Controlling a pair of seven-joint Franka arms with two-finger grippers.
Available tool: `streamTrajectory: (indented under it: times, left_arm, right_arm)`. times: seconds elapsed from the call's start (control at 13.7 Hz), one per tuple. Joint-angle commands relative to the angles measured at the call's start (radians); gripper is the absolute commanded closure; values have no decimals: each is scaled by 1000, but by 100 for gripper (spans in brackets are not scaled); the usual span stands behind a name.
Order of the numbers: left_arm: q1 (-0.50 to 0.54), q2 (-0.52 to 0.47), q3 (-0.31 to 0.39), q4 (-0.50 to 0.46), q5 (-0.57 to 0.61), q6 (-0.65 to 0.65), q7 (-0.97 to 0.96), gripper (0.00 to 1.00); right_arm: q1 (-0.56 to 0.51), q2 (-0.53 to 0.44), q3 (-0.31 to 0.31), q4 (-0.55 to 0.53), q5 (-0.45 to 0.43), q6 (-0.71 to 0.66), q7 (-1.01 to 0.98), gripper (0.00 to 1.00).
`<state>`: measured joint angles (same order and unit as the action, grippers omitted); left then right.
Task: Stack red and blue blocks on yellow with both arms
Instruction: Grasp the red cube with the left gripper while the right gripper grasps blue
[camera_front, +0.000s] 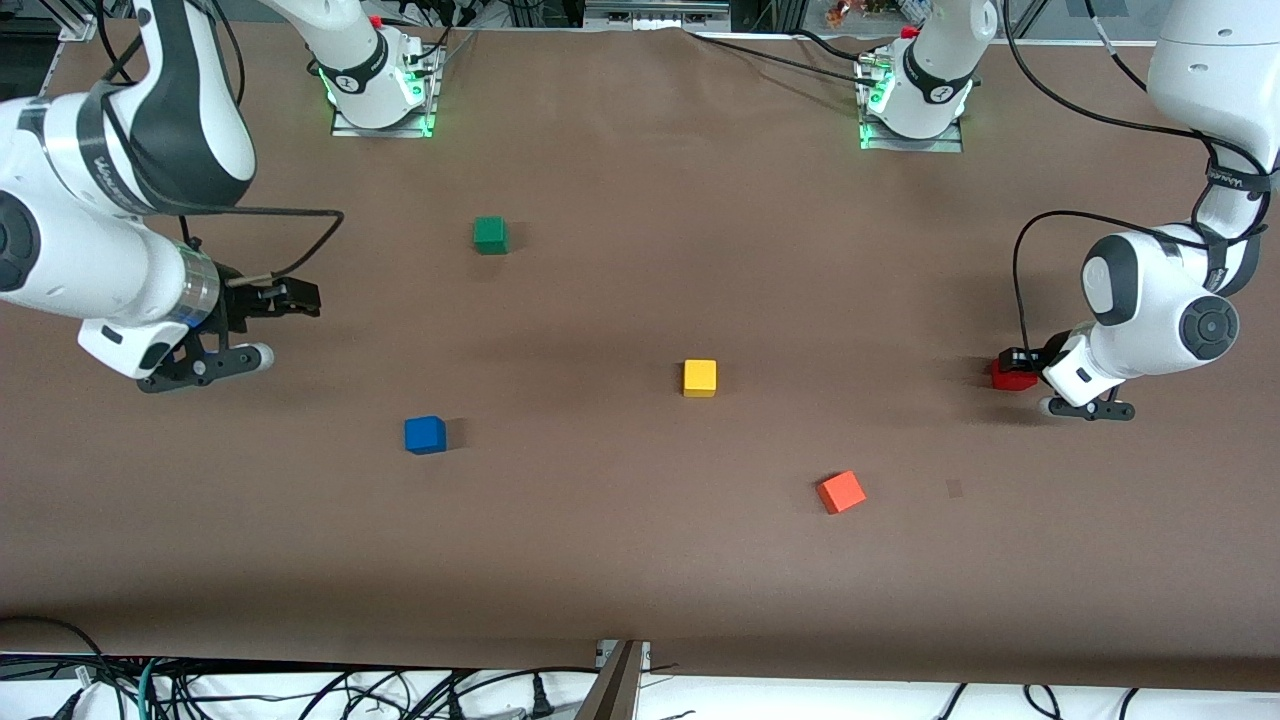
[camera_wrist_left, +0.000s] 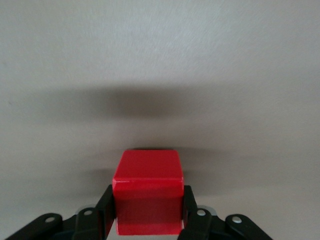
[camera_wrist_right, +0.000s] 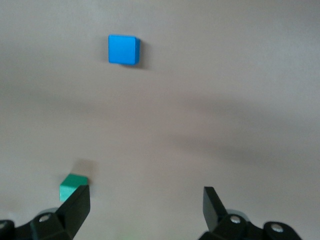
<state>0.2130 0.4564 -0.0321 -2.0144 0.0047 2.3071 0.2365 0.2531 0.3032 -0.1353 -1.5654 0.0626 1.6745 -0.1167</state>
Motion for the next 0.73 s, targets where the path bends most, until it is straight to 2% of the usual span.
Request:
streamTrajectory:
  times: [0.0,0.15,0.37,0.66]
  left_arm:
    - [-21,-50,-49,32,6,-31,0,100]
    - [-23,-59,-124,100,5,-64,-29,100]
    - [-64,-47,-232,183,6,-109,-97,100]
    - [-286,2,-227,261,8,-109,-339,100]
  right_arm:
    - [20,81,0,10,64,95,38,0]
    - [37,157,0,11,109,206,57,0]
    - [83,238,0,16,112,347,46,0]
    - [92,358,0,8,100,517,16,0]
